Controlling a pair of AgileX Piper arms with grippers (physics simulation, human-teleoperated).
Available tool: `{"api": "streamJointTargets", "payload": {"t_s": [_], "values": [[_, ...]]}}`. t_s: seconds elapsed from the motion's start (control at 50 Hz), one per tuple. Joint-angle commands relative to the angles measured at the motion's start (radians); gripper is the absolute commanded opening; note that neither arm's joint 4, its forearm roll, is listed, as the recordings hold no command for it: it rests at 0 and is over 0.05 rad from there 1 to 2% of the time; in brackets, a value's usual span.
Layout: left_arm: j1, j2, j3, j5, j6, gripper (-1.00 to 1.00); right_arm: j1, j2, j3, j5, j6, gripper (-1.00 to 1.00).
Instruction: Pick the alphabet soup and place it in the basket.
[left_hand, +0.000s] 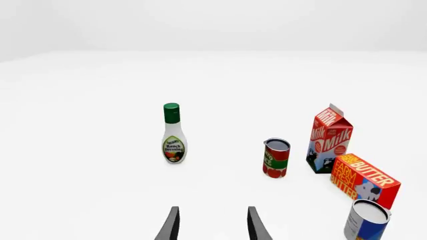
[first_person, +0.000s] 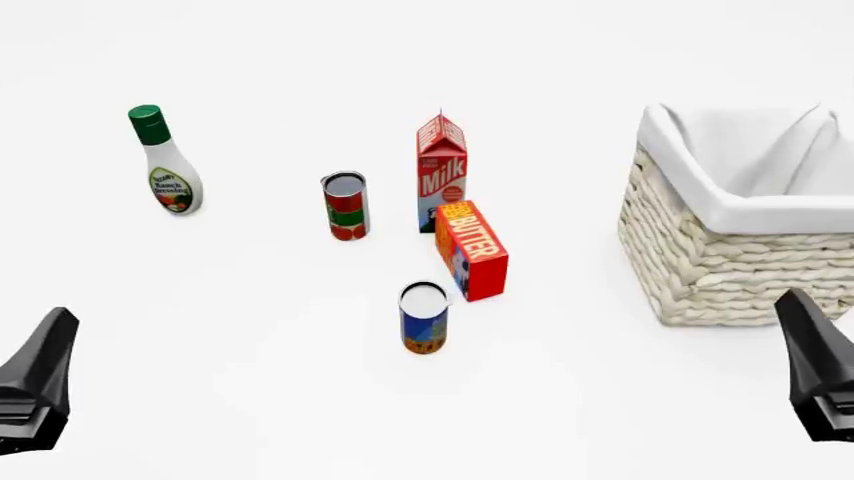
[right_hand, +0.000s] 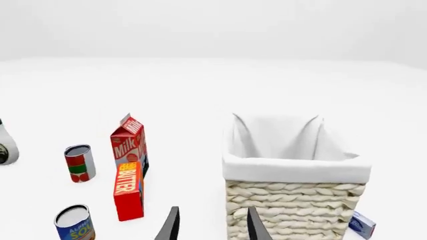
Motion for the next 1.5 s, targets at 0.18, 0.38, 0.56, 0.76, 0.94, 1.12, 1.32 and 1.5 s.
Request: {"api": "streamJointTargets", "payload": {"t_s": [0.18, 0.38, 0.56, 0.76, 0.94, 1.12, 1.32, 1.5], "values": [[0.000, 0.000, 0.000, 0.000, 0.000, 1.00, 0.115, 0.102, -0.084, -0.060, -0.027, 1.00], [0.000, 0.000, 0.000, 0.000, 0.000, 1.00, 0.203, 0.207, -0.132, -0.135, -0.048, 1.00], [0.000, 0.000, 0.000, 0.000, 0.000, 1.00, 0.284, 0.345, -0.162, -0.250, -0.060, 1.00], [0.000, 0.000, 0.000, 0.000, 0.000, 1.00, 0.358, 0.484, -0.191, -0.364, -0.071, 1.00], [0.000, 0.000, 0.000, 0.000, 0.000, 1.00, 0.431, 0.644, -0.216, -0.490, -0.073, 1.00], [0.000, 0.000, 0.000, 0.000, 0.000, 1.00, 0.492, 0.763, -0.245, -0.566, -0.077, 1.00], [0.000, 0.000, 0.000, 0.000, 0.000, 1.00, 0.552, 0.878, -0.295, -0.611, -0.096, 1.00], [0.000, 0.000, 0.000, 0.000, 0.000, 1.00, 0.590, 0.962, -0.319, -0.653, -0.089, 1.00]]}}
